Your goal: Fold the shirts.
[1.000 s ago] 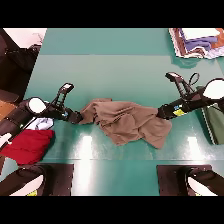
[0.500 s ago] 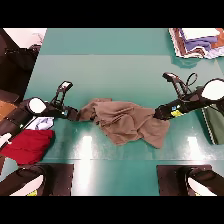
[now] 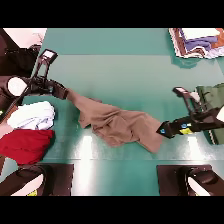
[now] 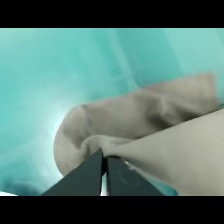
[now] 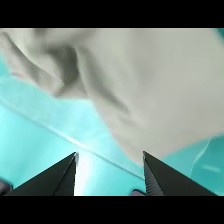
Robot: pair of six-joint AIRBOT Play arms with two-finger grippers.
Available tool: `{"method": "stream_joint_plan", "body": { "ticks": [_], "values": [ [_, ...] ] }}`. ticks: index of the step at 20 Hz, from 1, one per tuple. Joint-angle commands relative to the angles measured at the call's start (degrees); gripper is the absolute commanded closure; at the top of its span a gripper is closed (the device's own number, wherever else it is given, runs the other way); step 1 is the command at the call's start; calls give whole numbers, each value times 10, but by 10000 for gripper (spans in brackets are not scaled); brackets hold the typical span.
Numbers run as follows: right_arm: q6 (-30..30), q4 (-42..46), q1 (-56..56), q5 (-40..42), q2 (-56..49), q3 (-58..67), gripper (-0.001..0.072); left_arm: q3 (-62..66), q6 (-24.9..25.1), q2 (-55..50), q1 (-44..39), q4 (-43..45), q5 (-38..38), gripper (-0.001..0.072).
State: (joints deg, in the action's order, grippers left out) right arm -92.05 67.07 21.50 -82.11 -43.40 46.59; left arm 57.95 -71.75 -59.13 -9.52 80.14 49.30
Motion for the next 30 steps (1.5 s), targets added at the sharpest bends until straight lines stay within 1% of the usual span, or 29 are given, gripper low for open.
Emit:
{"method": "stream_joint_plan", "body": {
  "ticks": [1, 4, 7, 9, 11, 16, 17, 18, 19, 20, 22, 24, 26, 30],
  "values": [
    [33, -1, -109, 0, 16, -11, 239, 15, -3, 0, 2, 9, 5, 675],
    [104, -1, -212, 0, -51, -11, 239, 15, -3, 0, 2, 3, 16, 675],
    [162, -2, -258, 13, -142, -11, 239, 15, -3, 0, 2, 0, 26, 675],
    [192, -6, -254, 31, -193, -11, 239, 15, -3, 0, 2, -2, 28, 675],
    [219, -31, -238, 44, -239, -11, 240, 15, -3, 0, 2, -5, 28, 675],
    [222, -40, -176, 87, -324, -9, 246, 15, -3, 0, 2, -9, 28, 675],
    [227, -44, -166, 90, -330, -9, 304, 15, -3, 0, 2, -9, 29, 675],
    [235, -43, -157, 91, -331, -9, 416, 15, -3, 0, 2, -9, 31, 675],
    [243, -40, -150, 92, -328, -9, 574, 15, -3, 0, 2, -9, 34, 675],
    [247, -39, -148, 97, -319, -9, 694, 15, -3, 0, 2, -9, 38, 675],
    [246, -39, -155, 106, -287, -1, 696, 23, -6, 3, 2, -3, 40, 676],
    [235, -39, -176, 101, -242, 46, 696, 75, -40, 4, 2, 23, 45, 675],
    [213, -40, -203, 101, -191, 128, 696, 168, -45, 4, 2, 26, 54, 676],
    [203, -40, -239, 106, -121, 339, 696, 388, -43, 4, 2, 24, 77, 675]
  ]
}}
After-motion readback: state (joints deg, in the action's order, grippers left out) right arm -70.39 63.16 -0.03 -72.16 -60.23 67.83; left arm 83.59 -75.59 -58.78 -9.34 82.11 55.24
